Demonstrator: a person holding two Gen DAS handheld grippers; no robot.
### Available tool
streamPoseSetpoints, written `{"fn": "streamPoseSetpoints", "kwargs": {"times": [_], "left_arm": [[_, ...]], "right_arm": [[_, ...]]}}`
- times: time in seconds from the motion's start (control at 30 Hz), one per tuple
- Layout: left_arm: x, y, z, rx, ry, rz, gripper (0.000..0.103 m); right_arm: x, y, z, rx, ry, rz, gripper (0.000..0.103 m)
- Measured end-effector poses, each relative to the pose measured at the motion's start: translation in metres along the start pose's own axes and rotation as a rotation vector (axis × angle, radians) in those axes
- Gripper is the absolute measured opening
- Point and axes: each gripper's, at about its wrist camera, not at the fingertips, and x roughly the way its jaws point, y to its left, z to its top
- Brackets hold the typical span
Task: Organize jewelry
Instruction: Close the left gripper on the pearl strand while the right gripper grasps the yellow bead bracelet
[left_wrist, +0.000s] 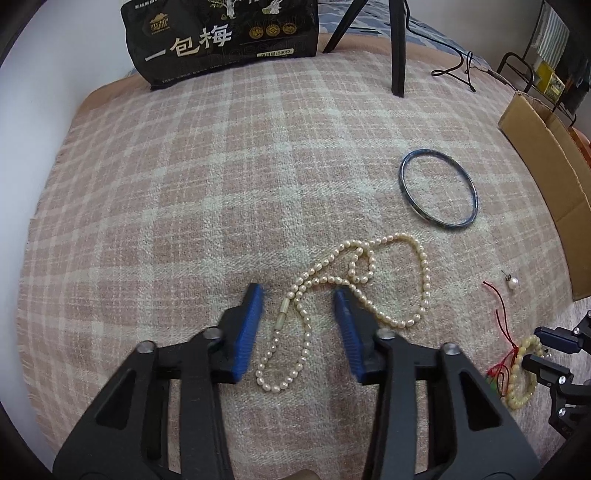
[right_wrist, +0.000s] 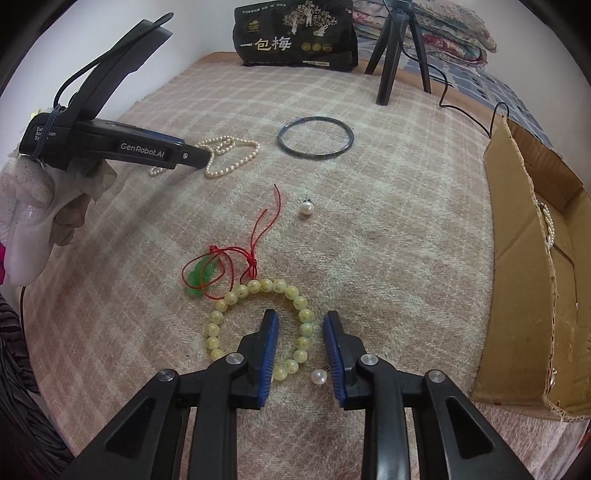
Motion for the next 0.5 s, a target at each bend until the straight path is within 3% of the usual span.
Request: {"fn": "streamPoseSetpoints", "kwargs": {"times": [0.07, 0.13, 0.3, 0.4, 0.5], "left_arm": [[-0.002, -0.003, 0.001, 0.000, -0.002, 0.005, 0.010], [0.000, -0.005, 0.003, 0.000, -0.005, 0.008, 0.006], [-0.005, 0.002, 0.001, -0.050, -0.006, -0.035, 0.005], [-0.013, 0.023, 0.003, -0.166, 0.002, -0.126, 0.005], [-0.033, 0.038, 0.008, -0.231, -0.039, -0.163, 0.005]], "right_arm": [[0.000, 0.001, 0.001, -0.004, 0.000, 0.000, 0.016], [0.001, 0.003, 0.003, -0.007, -0.003, -0.001, 0.008], [-0.001, 0.007, 0.005, -0.014, -0.013, 0.006, 0.005], [-0.009, 0.006, 0.005, -0.002, -0.042, -0.002, 0.005], [-0.022, 0.006, 0.008, 0.007, -0.080, -0.005, 0.005]]}}
